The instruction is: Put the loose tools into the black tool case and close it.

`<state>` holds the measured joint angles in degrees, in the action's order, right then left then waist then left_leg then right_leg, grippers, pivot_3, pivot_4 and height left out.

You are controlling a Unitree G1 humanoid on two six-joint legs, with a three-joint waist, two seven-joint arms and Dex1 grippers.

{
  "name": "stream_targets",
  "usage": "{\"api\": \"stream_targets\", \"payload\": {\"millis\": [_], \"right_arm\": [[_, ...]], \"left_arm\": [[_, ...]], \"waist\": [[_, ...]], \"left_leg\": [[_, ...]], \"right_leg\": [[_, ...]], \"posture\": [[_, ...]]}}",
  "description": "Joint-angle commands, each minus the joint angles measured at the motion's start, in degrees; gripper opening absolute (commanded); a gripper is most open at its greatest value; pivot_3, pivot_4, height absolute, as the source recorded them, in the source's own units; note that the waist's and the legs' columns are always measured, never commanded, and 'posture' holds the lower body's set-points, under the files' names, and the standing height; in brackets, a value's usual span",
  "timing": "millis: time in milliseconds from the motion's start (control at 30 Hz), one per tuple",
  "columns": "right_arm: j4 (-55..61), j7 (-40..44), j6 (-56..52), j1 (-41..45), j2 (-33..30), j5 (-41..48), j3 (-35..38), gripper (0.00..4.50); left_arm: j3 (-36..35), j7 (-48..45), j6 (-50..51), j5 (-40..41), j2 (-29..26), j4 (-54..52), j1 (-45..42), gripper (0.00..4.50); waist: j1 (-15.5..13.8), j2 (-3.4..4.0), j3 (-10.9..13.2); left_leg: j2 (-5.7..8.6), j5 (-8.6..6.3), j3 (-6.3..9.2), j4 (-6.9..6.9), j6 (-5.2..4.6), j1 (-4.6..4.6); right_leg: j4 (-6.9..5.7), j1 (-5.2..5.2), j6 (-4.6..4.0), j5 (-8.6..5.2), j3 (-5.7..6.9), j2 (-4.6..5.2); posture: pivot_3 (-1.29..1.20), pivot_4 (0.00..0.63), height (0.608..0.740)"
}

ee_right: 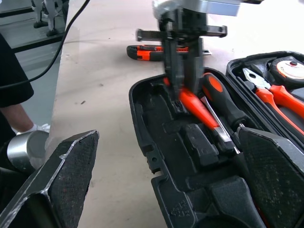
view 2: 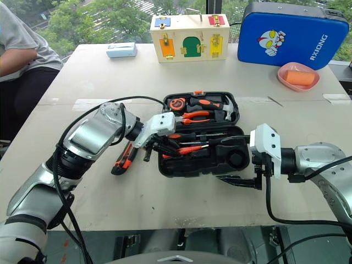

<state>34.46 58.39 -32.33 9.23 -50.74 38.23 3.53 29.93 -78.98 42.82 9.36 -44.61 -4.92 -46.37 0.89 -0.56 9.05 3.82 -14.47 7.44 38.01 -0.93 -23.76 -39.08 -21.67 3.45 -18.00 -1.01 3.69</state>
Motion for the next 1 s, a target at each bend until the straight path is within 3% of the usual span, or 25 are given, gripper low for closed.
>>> {"api": "stream_targets", "payload": {"millis": [33,233,967,1000], "right_arm": [[1.76,-0.26,0.24,-0.16,-0.53,1.10,2.61,4.50],[1.70,-0.17,0.60,-1.06,-0.71,1.17,3.45,4.50],[1.97,-1.12,1.66,-1.84,0.57,0.41,2.72,4.50],[2.04,-1.15,1.66,-1.89,0.54,0.47,2.75,4.50]], "left_arm": [[1.46,-0.55,-3.31,-2.97,-1.45,-0.49,0.75,0.55],[1.54,1.28,-6.82,-6.32,-0.65,3.36,0.08,0.55],[1.92,-1.18,-3.28,-6.77,2.17,7.41,-3.32,0.55],[1.64,-1.24,-3.62,-6.63,2.22,7.31,-3.27,1.05]], "waist": [[-0.04,0.00,0.00],[-0.08,0.00,-0.01],[0.07,0.00,-0.01],[0.07,0.00,-0.01]], "left_leg": [[0.00,0.00,0.01,0.00,0.00,0.00],[0.00,0.00,0.02,0.14,-0.01,0.06],[0.01,-0.01,0.00,0.26,-0.01,0.09],[0.01,-0.01,0.00,0.26,-0.01,0.09]], "right_leg": [[0.00,0.00,0.00,0.00,0.00,0.00],[-0.15,0.07,0.00,0.00,0.03,-0.01],[-0.45,0.01,0.00,-0.01,-0.02,-0.12],[-0.45,0.01,0.00,-0.01,-0.02,-0.11]], "posture": [[0.00,0.150,0.735],[0.00,0.150,0.735],[0.00,0.150,0.735],[0.00,0.150,0.735]]}}
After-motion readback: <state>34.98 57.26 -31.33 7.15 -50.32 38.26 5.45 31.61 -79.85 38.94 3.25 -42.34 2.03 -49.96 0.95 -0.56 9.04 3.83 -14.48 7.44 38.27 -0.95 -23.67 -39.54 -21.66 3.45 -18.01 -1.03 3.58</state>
